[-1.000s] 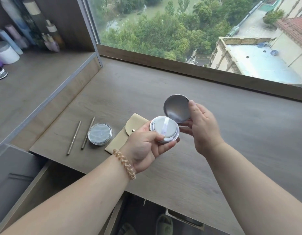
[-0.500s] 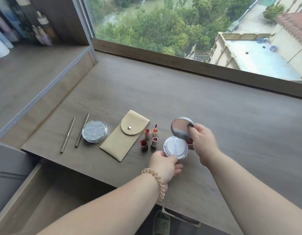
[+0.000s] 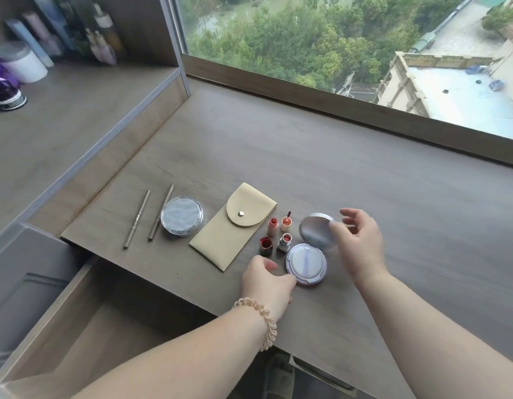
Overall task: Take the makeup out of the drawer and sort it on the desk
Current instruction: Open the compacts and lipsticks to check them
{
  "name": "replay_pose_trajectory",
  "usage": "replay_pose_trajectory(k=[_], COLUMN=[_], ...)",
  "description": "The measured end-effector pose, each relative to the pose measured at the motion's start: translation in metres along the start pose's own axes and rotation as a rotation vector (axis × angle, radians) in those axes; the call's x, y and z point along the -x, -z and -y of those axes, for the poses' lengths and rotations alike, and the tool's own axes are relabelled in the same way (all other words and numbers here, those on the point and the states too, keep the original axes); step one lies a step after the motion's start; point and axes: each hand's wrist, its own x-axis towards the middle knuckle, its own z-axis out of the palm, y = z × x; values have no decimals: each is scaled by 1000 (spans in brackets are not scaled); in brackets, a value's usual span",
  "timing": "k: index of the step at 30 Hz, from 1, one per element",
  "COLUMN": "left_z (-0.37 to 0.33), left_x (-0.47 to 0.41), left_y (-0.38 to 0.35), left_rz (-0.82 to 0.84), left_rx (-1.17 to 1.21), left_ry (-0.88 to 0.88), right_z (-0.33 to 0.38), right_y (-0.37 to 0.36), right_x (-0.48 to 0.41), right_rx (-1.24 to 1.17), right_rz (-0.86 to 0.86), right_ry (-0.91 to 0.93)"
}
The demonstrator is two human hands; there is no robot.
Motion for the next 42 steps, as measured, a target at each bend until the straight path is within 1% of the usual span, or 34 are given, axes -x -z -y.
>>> replay_pose_trajectory(k=[1, 3, 4, 5, 6, 7, 11, 12, 14, 16, 18, 20, 23, 26, 27, 28, 29, 31, 32, 33, 35, 36, 39, 42], left_z=[1, 1, 0, -1, -2, -4, -12, -12, -9, -4, 3, 10, 19, 20, 19, 17, 15, 6, 0, -5, -14, -19, -28, -33], left_x=[-3, -12, -16, -19, -23, -26, -40, -45, -55, -66, -76, -83, -91, -87, -84, -81, -77, -66, -61, -56, -51, -49, -41, -33], left_y=[9, 30, 41, 51, 60, 69, 101, 109, 127, 144, 159, 172, 184, 187, 188, 189, 190, 193, 193, 192, 188, 186, 180, 175], left_rz=[-21, -102, -158, -217, -272, -317, -420, -440, -500, -565, -596, -605, -613, -596, -578, -536, -457, -186, -38, 90, 252, 299, 384, 408], left_rx=[-31, -33, -24, -20, -17, -13, -10, -13, -23, -50, -98, -134, -129, -90, -64, -28, 27, 230, 362, 480, 613, 657, 745, 765], left_ry=[-20, -43, -52, -62, -73, -87, -160, -179, -206, -227, -225, -197, -178, -246, -280, -314, -340, -362, -349, -332, -319, -322, -347, -357], right_z=[10, 38, 55, 73, 89, 104, 127, 125, 120, 116, 115, 116, 121, 127, 131, 137, 144, 154, 156, 156, 153, 153, 157, 160], right_y=[3, 4, 1, -5, -15, -29, -99, -116, -149, -175, -196, -210, -222, -224, -222, -217, -209, -193, -185, -179, -170, -166, -149, -131], right_x=[0, -1, -2, -3, -4, -4, 6, 10, 19, 25, 29, 31, 30, 27, 27, 27, 27, 24, 23, 20, 20, 22, 29, 37], right_rx=[-22, -37, -21, 17, 74, 151, 671, 754, 822, 820, 804, 807, 852, 897, 856, 741, 555, 118, -13, -88, -194, -231, -257, -163], right_rz=[-99, -283, -334, -340, -300, -214, 271, 358, 487, 526, 492, 475, 498, 538, 550, 570, 608, 779, 883, 976, 1104, 1117, 1033, 937], right_ry=[78, 303, 421, 521, 599, 652, 757, 774, 779, 775, 780, 775, 757, 711, 661, 561, 425, 153, 69, 16, 3, 16, 70, 129])
